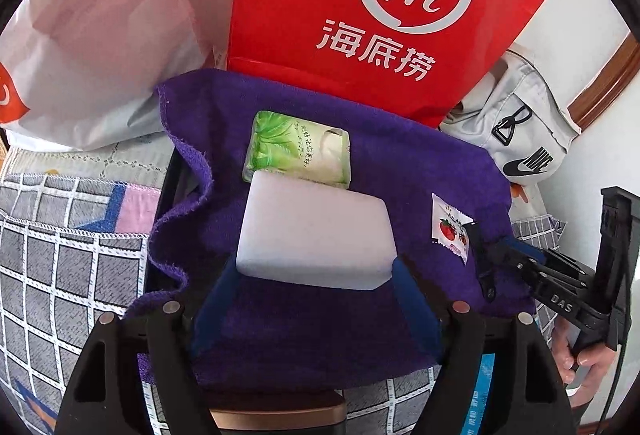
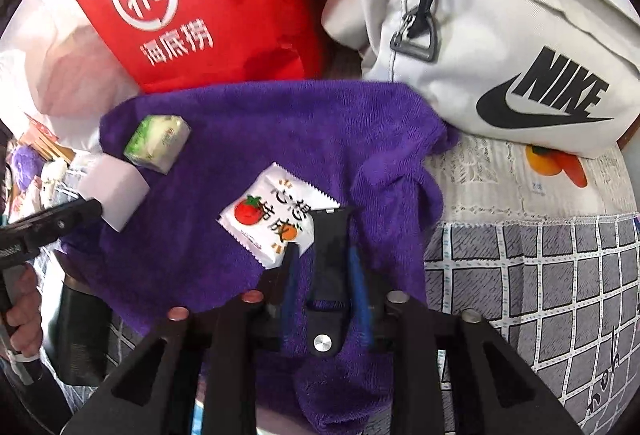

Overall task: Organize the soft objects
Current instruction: 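Lower the sponge onto the towel with the left tool while the right tool releases the strap, then withdraw both open tools from the towel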

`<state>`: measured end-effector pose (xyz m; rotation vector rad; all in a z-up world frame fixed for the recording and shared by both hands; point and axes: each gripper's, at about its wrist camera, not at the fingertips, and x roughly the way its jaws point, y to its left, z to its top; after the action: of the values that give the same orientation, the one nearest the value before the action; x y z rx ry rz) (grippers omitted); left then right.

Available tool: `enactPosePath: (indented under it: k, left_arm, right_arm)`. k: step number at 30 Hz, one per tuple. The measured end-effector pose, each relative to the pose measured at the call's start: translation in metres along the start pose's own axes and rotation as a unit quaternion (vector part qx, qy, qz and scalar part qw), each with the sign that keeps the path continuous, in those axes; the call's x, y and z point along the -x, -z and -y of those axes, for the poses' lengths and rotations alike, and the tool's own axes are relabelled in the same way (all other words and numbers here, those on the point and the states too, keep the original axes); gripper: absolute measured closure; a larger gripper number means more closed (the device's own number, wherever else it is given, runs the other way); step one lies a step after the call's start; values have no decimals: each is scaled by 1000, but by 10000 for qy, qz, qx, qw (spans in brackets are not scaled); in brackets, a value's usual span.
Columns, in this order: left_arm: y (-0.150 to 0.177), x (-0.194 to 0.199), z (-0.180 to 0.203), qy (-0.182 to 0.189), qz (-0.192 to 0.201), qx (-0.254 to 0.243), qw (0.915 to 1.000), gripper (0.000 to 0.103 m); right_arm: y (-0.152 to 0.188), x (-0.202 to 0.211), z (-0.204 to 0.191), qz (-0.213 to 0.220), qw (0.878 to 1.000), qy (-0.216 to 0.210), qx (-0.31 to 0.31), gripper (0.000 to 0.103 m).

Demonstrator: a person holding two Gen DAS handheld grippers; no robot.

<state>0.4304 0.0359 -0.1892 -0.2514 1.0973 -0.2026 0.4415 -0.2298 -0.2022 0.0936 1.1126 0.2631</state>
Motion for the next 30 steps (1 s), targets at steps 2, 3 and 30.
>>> enactPosePath:
  k: [2, 3, 30]
  left_arm:
    - [0, 0, 2, -41, -20, 14, 10000, 23]
    - [0, 2, 3, -78, -16, 1, 10000, 23]
    - [91, 137, 8, 127, 582, -166, 9981, 24]
  right_arm:
    - [-1, 7, 0, 125, 9999, -18, 2, 54]
    - [-2, 11, -1, 192, 9998, -27, 10, 53]
    - [116, 140, -81, 943, 9944, -116, 453, 42]
